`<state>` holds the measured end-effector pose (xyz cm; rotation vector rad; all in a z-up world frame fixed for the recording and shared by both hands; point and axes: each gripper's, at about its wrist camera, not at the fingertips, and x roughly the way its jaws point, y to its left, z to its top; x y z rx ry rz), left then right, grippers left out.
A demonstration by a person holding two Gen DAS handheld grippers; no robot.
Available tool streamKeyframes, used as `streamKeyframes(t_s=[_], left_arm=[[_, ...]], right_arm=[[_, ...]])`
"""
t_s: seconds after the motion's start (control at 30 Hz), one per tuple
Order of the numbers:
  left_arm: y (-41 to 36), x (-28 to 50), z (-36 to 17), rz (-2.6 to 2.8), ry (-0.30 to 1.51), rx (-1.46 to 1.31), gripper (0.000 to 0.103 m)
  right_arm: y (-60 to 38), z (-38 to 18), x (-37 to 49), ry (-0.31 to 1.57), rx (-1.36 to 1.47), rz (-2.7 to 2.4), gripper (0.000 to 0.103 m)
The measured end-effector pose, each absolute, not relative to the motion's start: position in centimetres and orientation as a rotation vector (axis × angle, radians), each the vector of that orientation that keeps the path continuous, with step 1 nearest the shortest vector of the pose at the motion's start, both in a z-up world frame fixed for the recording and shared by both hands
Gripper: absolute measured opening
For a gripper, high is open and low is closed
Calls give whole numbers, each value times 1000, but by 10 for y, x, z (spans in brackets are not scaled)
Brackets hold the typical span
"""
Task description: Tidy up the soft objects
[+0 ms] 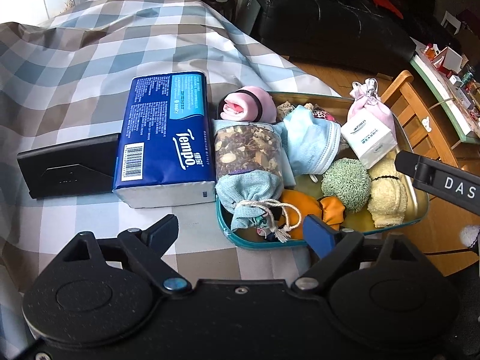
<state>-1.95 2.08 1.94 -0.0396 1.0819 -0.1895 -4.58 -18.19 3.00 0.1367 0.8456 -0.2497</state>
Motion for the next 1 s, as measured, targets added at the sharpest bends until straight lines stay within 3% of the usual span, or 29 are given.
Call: streamKeyframes(t_s=[0.67,1.0], left_arm=[[26,-39,24,-237,1005,-16,87],[24,-47,27,-246,962,13,87]], right_arm=[[-161,13,-60,854,40,-300,103],[-172,12,-69,841,152,-356,103]])
